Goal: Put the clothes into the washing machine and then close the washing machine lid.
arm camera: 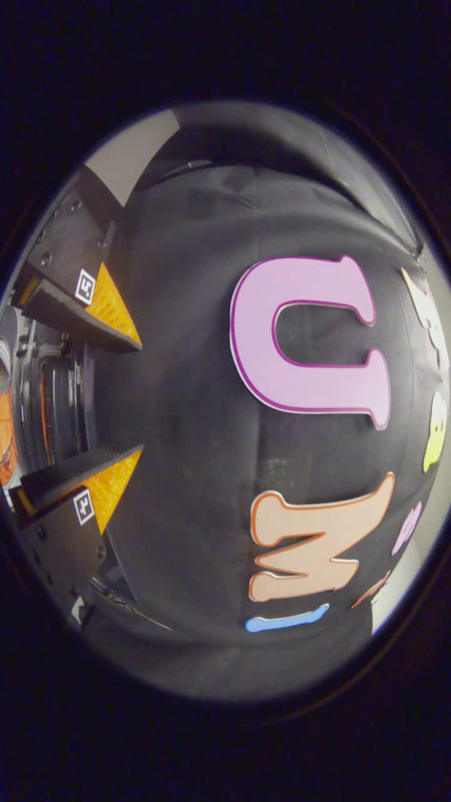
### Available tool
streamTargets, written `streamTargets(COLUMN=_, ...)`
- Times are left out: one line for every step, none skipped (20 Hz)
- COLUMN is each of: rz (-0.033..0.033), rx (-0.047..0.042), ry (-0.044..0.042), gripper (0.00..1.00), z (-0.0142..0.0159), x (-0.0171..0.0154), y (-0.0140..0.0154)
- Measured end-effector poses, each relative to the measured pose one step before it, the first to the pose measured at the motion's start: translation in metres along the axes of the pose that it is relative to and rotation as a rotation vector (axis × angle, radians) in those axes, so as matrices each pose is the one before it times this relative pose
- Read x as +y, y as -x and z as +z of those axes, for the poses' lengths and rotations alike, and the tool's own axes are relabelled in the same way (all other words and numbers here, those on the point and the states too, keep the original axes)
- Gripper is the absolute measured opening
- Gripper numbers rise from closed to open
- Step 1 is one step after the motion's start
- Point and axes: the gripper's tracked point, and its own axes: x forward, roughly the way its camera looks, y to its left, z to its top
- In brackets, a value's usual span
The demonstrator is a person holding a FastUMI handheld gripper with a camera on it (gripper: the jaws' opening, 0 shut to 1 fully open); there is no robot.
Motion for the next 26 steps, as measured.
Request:
streamTargets(rz=0.00126, rx=-0.00529, ry=0.01941, gripper=0.91, z=0.00243, x=-0.00051, y=0.00256)
streamTargets(rz=-0.0003, rx=-0.00475, ry=0.00609, gripper=0.91, z=0.00071, x=-0.00026, y=0.00453)
streamTargets(rz=0.00005, rx=0.0028, ry=-0.00226, gripper=0.91, z=-0.00408, x=-0.00073, y=0.00696)
streamTargets(rz=0.00362, rx=0.00051, ry=-0.0082, gripper=0.91, z=-0.00101, x=-0.00104, y=0.00647)
streamTargets(rz=0.00674, rx=-0.00356, ry=-0.00574, gripper=0.91, z=0.00103, x=-0.00112, y=0.00482)
streamTargets(rz=0.00639, rx=-0.00057, ry=-0.00156, gripper=0.91, z=-0.00013, x=0.00038, y=0.00676)
streamTargets(rz=0.00389, rx=0.00201, ry=0.00212, gripper=0.91, z=-0.00149, x=0.00028, y=0.008)
streamTargets(rz=0.00147, rx=0.00211, ry=0.00325, gripper=0.91, z=-0.00076, x=-0.00063, y=0.00797)
streamTargets(rz=0.00099, rx=0.00306, ry=0.00483, gripper=0.91, z=-0.00221, x=-0.00015, y=0.00862)
streamTargets(rz=0.00001, rx=-0.00208, ry=0.00089, gripper=0.91, z=-0.00197, x=-0.00037, y=0.00946)
streamTargets(rz=0.00126, rx=-0.0022, ry=0.00023, gripper=0.91, z=-0.00306, x=-0.00031, y=0.009)
streamTargets(rz=0.00136, rx=-0.00098, ry=-0.00249, gripper=0.91, z=-0.00335, x=-0.00047, y=0.01004)
streamTargets(rz=0.00177, rx=0.00039, ry=-0.004, gripper=0.91, z=-0.00381, x=-0.00087, y=0.00921)
streamTargets(rz=0.00081, rx=0.00161, ry=-0.0041, gripper=0.91, z=-0.00379, x=0.0004, y=0.0099)
streamTargets(rz=0.00023, rx=0.00179, ry=-0.00248, gripper=0.91, z=-0.00443, x=-0.00027, y=0.00979)
streamTargets(rz=0.00083, rx=0.00721, ry=0.00216, gripper=0.91, z=-0.00531, x=-0.00004, y=0.00953)
streamTargets(rz=0.00117, rx=0.01097, ry=-0.00074, gripper=0.91, z=-0.00766, x=-0.00037, y=0.00804)
streamTargets(rz=0.00126, rx=0.01464, ry=-0.00657, gripper=0.91, z=-0.00719, x=-0.0003, y=0.00849)
streamTargets(rz=0.00693, rx=0.01141, ry=-0.01188, gripper=0.91, z=-0.00621, x=0.0002, y=0.00867)
streamTargets(rz=0.01072, rx=0.00518, ry=-0.01691, gripper=0.91, z=-0.00374, x=0.00049, y=0.00861)
streamTargets(rz=0.00956, rx=0.00384, ry=-0.01779, gripper=0.91, z=-0.00284, x=-0.00049, y=0.00685)
streamTargets(rz=0.00629, rx=0.00456, ry=-0.01708, gripper=0.91, z=-0.00306, x=-0.00135, y=0.00757)
streamTargets(rz=0.00367, rx=-0.00085, ry=-0.01727, gripper=0.91, z=-0.00281, x=-0.00178, y=0.00675)
streamTargets(rz=0.00284, rx=-0.00748, ry=-0.01447, gripper=0.91, z=0.00018, x=-0.00319, y=0.00583)
streamTargets(rz=-0.00235, rx=-0.00952, ry=-0.01057, gripper=0.9, z=-0.00057, x=-0.00384, y=0.00588)
streamTargets(rz=-0.00545, rx=-0.01057, ry=-0.00683, gripper=0.9, z=0.00015, x=-0.00516, y=0.00614)
